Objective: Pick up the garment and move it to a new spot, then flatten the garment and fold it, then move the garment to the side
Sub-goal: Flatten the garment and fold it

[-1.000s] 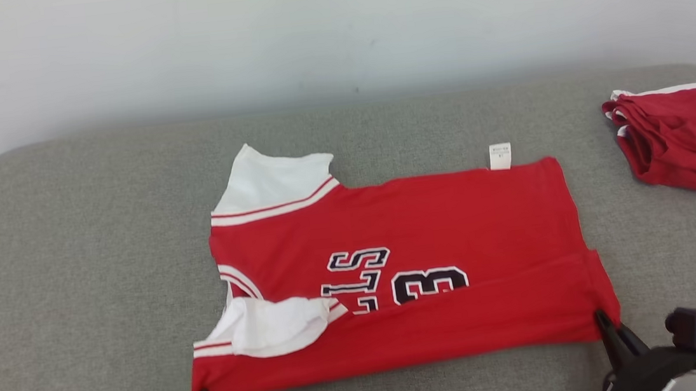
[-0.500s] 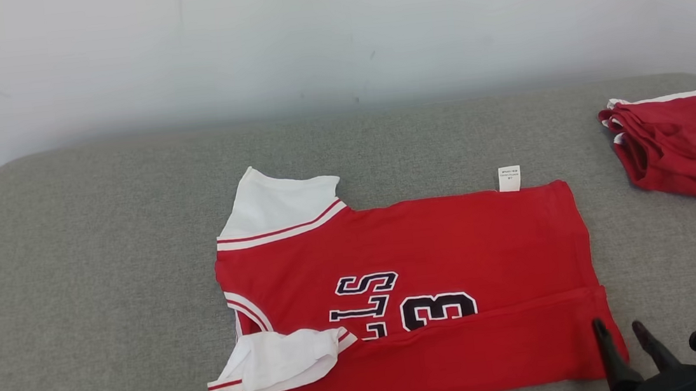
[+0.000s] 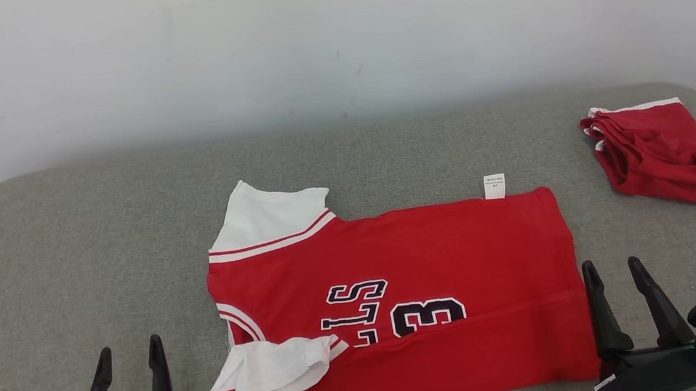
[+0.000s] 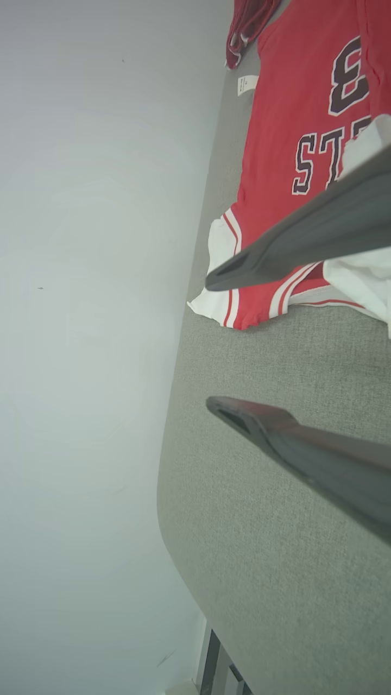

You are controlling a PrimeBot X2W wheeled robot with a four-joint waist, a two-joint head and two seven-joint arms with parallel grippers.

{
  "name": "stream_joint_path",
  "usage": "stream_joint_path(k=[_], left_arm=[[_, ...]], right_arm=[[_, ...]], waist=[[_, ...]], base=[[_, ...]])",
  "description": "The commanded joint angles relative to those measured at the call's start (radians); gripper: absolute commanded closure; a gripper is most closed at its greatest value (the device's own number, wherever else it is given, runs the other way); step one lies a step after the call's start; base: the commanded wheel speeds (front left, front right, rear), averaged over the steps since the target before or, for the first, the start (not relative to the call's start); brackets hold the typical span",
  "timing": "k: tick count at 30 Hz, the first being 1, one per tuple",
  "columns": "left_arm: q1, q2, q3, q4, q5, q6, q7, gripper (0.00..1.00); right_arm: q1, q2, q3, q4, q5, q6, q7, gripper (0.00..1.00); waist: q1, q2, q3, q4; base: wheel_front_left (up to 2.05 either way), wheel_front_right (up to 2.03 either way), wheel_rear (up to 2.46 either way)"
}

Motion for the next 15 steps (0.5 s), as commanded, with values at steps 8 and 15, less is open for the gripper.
stream_joint_path(k=[8, 15], left_arm=[[0.027, 0.013, 0.025, -0.04, 0.107, -0.017, -0.003, 0.0], [0.067, 0.019, 0.052, -0.077, 0.105, -0.031, -0.003, 0.0]], right_arm=[[0.0, -0.01, 0.026, -0.042, -0.062, -0.003, -0.044, 0.0], [0.063, 0.016, -0.003, -0.078, -0.092, -0.003, -0.045, 0.0]], waist=[[0.0001, 0.0, -0.009, -0.016], [0.0001, 0.0, -0.009, -0.008]], base=[[0.0, 0.0, 0.0], [0.0, 0.0, 0.0]])
